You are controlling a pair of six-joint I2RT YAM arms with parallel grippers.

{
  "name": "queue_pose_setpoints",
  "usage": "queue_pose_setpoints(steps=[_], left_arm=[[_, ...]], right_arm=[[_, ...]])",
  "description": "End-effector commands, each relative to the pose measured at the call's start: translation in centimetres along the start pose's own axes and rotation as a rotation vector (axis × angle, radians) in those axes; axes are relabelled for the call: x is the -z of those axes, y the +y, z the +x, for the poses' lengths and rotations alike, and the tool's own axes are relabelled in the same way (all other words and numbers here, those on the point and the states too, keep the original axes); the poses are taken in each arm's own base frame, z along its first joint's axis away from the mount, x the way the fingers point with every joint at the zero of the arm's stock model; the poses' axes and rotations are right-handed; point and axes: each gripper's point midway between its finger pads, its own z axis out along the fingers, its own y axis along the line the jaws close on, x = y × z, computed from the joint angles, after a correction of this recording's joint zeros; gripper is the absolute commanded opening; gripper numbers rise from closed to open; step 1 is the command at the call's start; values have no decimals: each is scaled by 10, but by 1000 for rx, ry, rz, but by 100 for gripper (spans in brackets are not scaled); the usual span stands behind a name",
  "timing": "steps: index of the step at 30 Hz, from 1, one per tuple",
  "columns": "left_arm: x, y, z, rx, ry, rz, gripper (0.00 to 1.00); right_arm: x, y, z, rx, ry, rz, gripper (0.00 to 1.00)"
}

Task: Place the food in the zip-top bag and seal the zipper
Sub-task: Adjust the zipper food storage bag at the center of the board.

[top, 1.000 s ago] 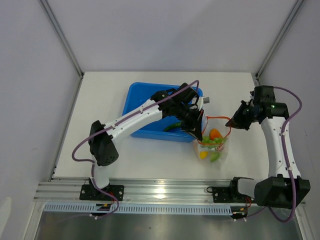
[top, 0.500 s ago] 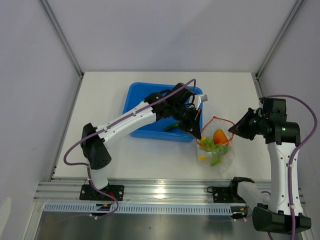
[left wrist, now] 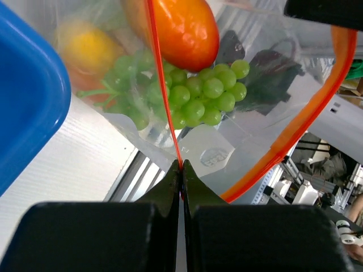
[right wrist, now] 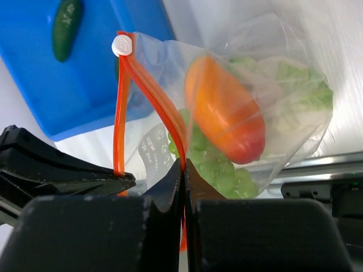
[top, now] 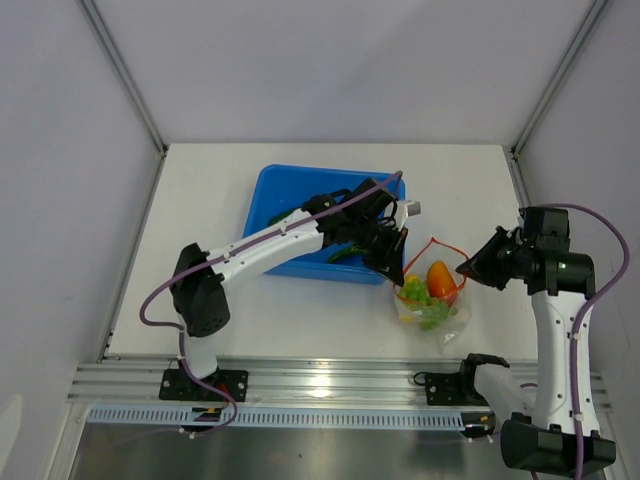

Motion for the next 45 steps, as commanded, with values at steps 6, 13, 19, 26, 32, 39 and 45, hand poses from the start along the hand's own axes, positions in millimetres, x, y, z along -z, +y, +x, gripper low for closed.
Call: queue_pose_setpoints(steps=[6,13,19,26,32,39,45], left_arm=[[30,-23,-27,-146,-155,17,1],[56,-9,-57,-153,-280,-38,54],[97,11,-90,-135,-426,-110,96],[136,74,-137,134,-510,-305,99],[133,128,-151,87,-518,-465,100],[120,189,-138,-212,-340,-527,96],[110,227,-118,-217,-264,-430,93]], right_arm=[[-6,3,-6,9,-6,-25,0],[-12,2,-4,2,28,-23,0],[-15,4,-7,-2,43,-17,0],[-24,5,-8,-31,78,-17,0],[-38,10,-17,-55,98,-31,0],[-52,3,-23,-72,133,17,0],[-68,-6,-25,-84,182,69,0]])
